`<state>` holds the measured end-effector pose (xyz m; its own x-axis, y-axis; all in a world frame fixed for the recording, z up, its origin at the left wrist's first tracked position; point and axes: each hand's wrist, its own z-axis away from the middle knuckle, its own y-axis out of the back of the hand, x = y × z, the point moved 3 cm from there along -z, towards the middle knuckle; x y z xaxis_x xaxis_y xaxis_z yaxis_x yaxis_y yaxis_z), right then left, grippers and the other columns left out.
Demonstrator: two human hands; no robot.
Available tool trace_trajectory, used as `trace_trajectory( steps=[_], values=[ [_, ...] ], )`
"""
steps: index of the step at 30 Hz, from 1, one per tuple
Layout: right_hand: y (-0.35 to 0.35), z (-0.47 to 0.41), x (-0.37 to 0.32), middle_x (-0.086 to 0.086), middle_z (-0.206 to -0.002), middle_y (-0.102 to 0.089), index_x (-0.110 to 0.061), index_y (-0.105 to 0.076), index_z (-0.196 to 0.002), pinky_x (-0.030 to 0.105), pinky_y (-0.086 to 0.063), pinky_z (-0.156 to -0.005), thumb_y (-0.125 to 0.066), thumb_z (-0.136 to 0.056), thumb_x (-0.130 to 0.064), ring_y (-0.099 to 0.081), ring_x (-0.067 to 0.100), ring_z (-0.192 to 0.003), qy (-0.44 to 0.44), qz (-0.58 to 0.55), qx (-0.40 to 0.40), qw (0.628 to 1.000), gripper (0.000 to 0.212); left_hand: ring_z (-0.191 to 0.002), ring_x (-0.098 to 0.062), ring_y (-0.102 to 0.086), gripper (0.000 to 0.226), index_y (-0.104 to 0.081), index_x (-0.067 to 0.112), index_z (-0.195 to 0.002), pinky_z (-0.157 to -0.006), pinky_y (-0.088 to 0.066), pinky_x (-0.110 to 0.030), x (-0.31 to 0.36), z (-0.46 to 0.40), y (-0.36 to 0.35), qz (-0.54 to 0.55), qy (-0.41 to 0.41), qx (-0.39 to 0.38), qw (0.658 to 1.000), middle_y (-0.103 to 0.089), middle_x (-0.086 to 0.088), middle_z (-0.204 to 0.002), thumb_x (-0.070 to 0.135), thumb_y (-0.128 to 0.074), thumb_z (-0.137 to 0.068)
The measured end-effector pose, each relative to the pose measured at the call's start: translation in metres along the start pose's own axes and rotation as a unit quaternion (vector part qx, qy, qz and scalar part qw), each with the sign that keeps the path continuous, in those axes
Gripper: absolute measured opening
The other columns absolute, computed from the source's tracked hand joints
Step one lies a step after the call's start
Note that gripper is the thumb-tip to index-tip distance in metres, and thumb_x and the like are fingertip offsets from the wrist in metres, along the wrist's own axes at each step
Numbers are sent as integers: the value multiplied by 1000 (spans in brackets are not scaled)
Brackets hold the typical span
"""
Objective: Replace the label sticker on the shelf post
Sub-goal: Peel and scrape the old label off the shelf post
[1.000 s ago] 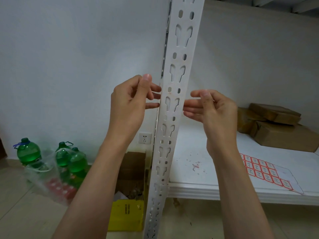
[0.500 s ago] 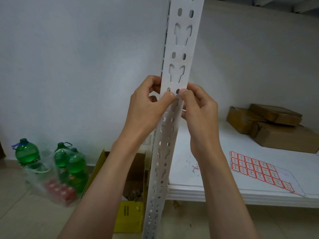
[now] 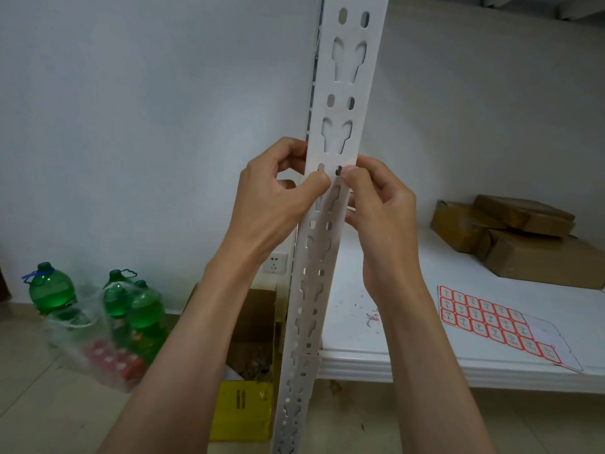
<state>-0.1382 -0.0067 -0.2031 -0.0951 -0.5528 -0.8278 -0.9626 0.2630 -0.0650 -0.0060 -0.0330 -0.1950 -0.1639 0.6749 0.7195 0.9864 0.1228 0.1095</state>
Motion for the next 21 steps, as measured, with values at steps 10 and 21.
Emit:
trace_trajectory(
  steps=[10,21],
  values=[
    [3,1,-2,-13,-97,-77,-22,-69,-118,28,-61,-81,-63,-97,-24,-73,9,-91,10,-9,-39,999,22,-47,-18,-53,31,-66,16,-114,-48,-49,-28,-1,3,12,91,27,-14,995,-71,1,-91,14,-46,-92],
    [13,5,5,-5,-102,-78,-18,-59,-125,24,-60,-83,-38,-109,-23,-74,11,-98,-8,-90,-33,995,26,-46,-12,-52,25,-66,8,-95,-46,-48,-26,-8,6,23,63,11,134,989,-61,3,-73,27,-52,-104]
  ],
)
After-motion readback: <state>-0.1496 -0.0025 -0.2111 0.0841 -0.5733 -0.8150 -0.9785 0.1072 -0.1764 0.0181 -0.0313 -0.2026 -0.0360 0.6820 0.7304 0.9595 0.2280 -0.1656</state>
